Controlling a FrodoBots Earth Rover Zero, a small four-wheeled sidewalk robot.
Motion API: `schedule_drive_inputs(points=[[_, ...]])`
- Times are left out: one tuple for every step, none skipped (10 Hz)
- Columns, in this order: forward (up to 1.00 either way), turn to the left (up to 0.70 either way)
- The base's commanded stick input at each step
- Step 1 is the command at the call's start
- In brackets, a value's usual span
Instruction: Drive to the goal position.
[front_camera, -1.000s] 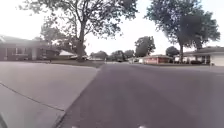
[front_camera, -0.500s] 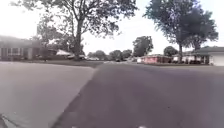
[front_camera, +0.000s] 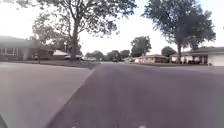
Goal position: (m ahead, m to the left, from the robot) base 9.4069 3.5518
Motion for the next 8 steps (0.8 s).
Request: schedule_drive_inputs(points=[[1.0,0.0],[1.0,0.0],[1.0,0.0],[1.0,0.0],[1.0,0.0],[1.0,0.0],[1.0,0.0],[1.0,0.0]])
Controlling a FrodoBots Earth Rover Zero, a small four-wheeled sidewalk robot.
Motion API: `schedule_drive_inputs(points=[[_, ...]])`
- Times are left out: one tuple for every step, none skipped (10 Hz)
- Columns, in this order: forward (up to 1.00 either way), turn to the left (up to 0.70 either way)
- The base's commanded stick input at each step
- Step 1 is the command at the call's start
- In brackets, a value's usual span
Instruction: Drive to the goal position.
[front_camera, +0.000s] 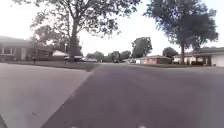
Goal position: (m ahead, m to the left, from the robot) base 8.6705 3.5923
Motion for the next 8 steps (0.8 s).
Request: schedule_drive_inputs(points=[[1.0,0.0],[1.0,0.0],[1.0,0.0],[1.0,0.0],[1.0,0.0],[1.0,0.0],[1.0,0.0],[1.0,0.0]])
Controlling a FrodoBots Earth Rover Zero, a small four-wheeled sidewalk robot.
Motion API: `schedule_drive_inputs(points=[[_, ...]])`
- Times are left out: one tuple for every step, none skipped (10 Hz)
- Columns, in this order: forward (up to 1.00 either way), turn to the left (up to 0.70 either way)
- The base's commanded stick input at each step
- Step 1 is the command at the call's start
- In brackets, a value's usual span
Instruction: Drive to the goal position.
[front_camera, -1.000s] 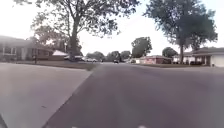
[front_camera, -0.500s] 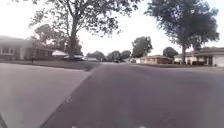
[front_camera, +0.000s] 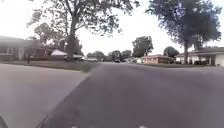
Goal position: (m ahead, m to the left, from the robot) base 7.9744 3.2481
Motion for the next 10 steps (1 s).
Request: schedule_drive_inputs(points=[[1.0,0.0],[1.0,0.0],[1.0,0.0],[1.0,0.0],[1.0,0.0],[1.0,0.0],[1.0,0.0],[1.0,0.0],[1.0,0.0],[1.0,0.0]])
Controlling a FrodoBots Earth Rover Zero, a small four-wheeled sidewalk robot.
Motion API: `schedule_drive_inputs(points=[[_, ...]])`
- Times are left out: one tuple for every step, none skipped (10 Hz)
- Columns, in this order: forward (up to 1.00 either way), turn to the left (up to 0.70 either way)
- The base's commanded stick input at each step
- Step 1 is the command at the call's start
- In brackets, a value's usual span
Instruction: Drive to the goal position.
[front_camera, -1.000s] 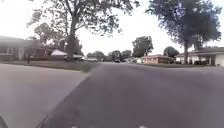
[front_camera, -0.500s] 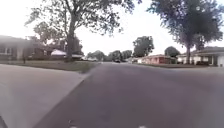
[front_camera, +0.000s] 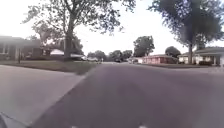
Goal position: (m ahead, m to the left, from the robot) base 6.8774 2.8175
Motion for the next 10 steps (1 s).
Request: schedule_drive_inputs(points=[[1.0,0.0],[1.0,0.0],[1.0,0.0],[1.0,0.0],[1.0,0.0],[1.0,0.0],[1.0,0.4],[1.0,0.18],[1.0,0.09],[1.0,0.02]])
